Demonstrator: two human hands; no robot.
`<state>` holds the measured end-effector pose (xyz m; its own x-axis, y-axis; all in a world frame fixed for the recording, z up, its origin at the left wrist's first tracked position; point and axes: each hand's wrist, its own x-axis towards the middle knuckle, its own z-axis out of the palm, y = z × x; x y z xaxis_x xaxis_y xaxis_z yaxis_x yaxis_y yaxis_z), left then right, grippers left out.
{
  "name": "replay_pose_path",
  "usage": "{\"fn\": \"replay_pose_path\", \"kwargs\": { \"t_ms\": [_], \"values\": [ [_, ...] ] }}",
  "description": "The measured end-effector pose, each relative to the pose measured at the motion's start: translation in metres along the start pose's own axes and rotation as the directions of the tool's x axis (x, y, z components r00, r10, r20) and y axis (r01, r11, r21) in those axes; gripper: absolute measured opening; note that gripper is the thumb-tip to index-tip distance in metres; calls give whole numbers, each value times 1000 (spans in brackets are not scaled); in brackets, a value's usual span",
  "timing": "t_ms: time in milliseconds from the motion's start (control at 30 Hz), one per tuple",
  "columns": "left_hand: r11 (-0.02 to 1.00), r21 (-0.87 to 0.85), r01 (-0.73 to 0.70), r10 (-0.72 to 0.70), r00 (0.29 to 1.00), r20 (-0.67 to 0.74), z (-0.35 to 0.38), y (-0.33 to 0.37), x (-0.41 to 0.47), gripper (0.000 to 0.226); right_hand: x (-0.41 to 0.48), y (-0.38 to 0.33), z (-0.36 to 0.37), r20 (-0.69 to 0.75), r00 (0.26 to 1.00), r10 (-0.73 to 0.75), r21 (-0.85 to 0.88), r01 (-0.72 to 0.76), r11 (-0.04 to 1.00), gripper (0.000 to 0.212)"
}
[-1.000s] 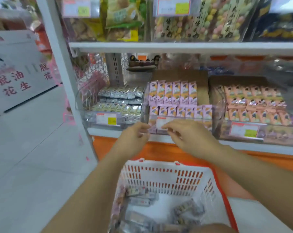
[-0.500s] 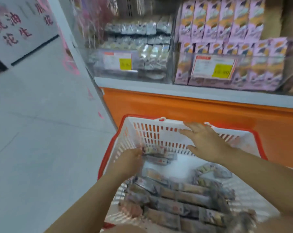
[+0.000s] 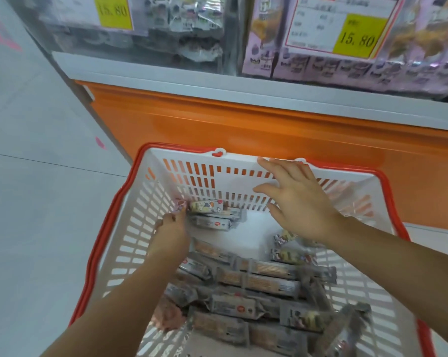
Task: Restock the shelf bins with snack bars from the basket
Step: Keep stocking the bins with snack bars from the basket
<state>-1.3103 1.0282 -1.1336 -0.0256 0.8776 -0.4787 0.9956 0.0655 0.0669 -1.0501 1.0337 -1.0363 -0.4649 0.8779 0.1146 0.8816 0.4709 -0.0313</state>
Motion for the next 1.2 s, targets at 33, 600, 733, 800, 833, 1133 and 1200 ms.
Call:
{"fn": "replay_pose_path", "kwargs": {
  "t_ms": [33,600,733,800,833,1133,1200],
  "values": [
    [1000,11,2,-2,1000,-13,1,1,1,66,0,0,0,-4,1000,5,1,-5,1000,37],
    [707,-703,-73,72,997,-32,0,9,-10,11,3,-9,-7,15,999,31,-30,-31,999,38],
    [453,-881,-137,209,977,-44,-32,21,-27,16,5,-10,-18,64,996,69,60,-73,995,35],
    [291,-948,-126,270,962,-45,-54,26,-43,13,8,-11,-30,107,984,142,251,-165,954,31],
    [219,-970,-107,292,956,-40,-66,29,-51,16,9,-14,-38,147,973,180,383,-223,896,32],
    [147,-962,-230,419,895,-151,-178,47,-122,29,7,-35,-135,410,903,131,845,-430,318,68],
    [122,-950,-286,425,880,-211,-200,56,-139,30,3,-40,-159,378,909,176,875,-413,253,71]
  ]
}}
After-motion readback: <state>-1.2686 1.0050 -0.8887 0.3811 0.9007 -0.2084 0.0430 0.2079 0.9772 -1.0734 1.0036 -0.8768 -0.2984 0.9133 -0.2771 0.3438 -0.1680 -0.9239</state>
